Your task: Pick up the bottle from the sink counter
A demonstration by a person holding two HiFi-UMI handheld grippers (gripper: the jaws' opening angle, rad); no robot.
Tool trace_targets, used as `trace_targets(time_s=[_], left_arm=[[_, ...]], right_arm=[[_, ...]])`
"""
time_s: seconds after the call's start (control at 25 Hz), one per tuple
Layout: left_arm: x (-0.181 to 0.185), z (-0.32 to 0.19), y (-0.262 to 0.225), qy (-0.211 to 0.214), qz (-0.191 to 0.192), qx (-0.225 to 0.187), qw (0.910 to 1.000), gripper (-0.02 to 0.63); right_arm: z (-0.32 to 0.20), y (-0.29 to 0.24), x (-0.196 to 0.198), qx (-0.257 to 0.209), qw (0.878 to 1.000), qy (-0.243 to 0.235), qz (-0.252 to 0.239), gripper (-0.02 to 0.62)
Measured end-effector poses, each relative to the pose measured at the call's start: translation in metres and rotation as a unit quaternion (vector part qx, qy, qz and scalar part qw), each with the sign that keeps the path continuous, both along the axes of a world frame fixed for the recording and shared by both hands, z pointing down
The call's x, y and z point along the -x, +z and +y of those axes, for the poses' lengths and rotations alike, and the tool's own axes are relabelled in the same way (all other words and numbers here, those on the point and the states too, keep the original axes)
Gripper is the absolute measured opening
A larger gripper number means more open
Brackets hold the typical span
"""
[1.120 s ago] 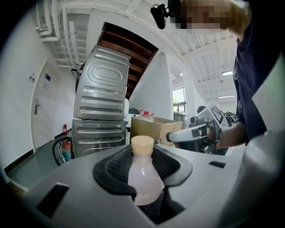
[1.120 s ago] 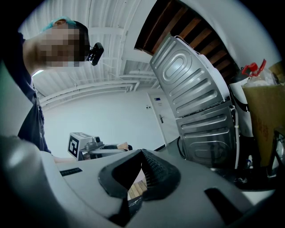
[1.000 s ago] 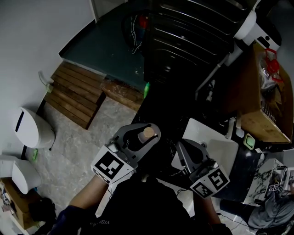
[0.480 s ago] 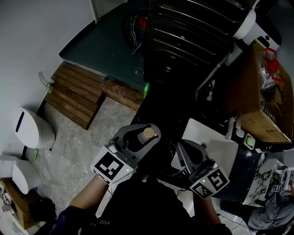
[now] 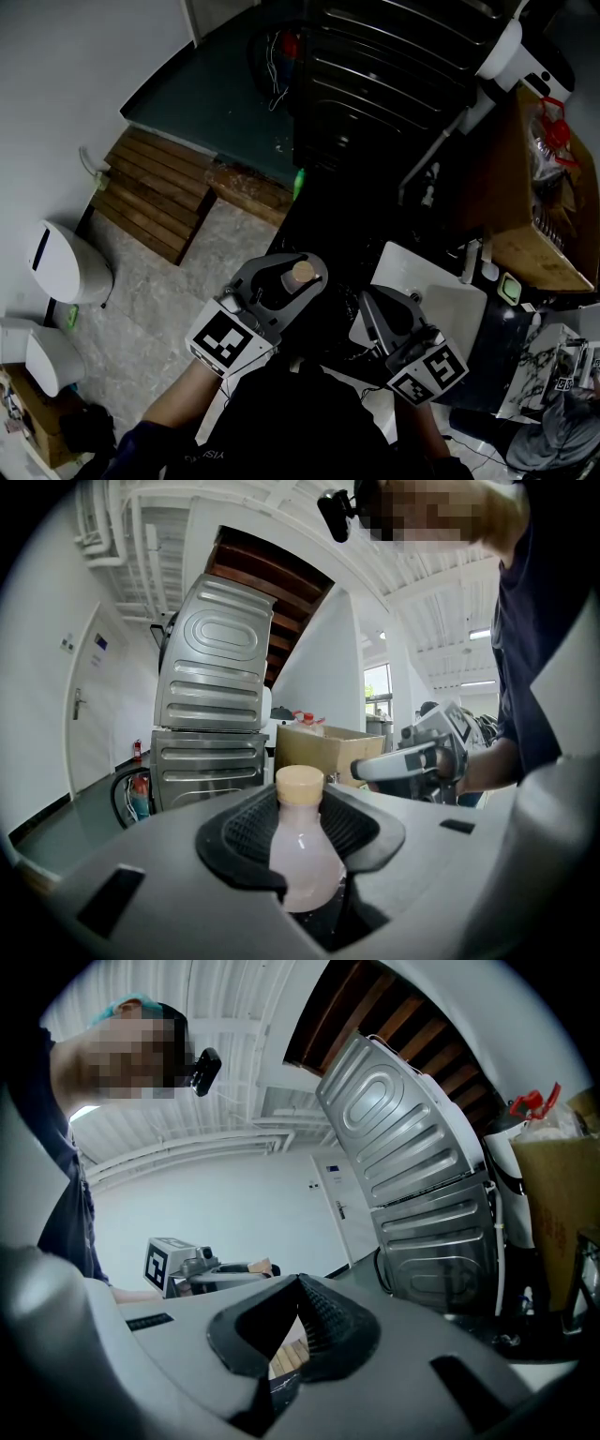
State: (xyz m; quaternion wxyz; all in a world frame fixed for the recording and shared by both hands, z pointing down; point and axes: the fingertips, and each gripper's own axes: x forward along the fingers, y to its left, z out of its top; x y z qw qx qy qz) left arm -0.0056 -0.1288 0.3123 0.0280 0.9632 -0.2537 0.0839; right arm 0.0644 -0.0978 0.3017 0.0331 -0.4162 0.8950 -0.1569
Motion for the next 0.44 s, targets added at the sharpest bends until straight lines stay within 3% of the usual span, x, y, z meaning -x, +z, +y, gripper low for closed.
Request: trace_targets(time_s=[0.44], left_arm=[[-0.0045,-0.0037,0.0018,0.003,-0.001,0.005,1.0,0.141]], right_arm=[[-0.0049,0.0002,-0.0031,0.0,1.0,0.0,-0.001,0.025]])
